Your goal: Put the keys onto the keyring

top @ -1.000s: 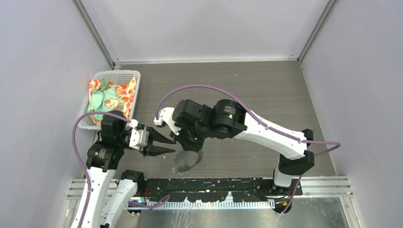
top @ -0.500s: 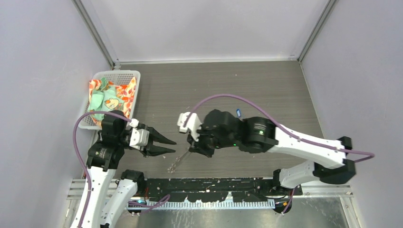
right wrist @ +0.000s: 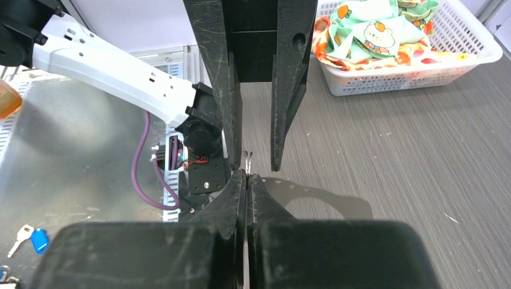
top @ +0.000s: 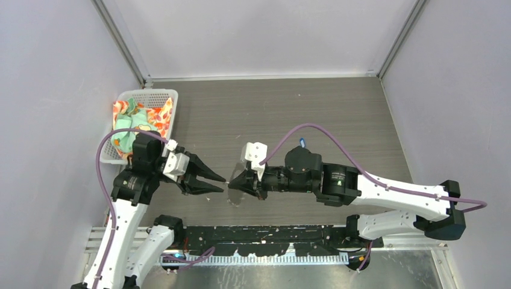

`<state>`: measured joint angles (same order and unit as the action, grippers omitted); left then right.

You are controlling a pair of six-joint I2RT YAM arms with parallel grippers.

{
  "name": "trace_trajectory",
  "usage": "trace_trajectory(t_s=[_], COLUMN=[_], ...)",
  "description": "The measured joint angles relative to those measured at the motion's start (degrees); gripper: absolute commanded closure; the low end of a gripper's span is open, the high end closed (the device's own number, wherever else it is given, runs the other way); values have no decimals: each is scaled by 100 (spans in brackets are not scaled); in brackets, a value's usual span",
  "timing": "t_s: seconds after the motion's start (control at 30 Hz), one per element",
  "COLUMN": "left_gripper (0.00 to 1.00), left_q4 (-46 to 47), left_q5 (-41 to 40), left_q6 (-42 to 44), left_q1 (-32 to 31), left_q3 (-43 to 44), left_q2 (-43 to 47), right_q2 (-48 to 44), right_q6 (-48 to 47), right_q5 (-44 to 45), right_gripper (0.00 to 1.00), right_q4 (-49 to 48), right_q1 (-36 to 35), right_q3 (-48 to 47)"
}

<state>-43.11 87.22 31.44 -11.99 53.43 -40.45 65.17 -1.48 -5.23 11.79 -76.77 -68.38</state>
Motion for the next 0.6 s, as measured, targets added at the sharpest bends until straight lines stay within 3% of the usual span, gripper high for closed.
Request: trace_trajectory(t_s=[0.27,0.53,0.6], left_gripper=[68,89,90], left_q4=[4,-2,-2], left_q5=[68,15,-28], left_q6=[-295,-424,-446], left_q1=[-50,-66,-63], left_q3=[111,195,223], left_q2=[173,192,166], right_q2=[116,122,120], right_q6=[-9,9,9], right_q5=[-59,-87,-87], right_gripper=[99,99,99], right_q4=[-745,-1191,-1220], right_q1=[0,-15,-24], right_q3=[271,442,455])
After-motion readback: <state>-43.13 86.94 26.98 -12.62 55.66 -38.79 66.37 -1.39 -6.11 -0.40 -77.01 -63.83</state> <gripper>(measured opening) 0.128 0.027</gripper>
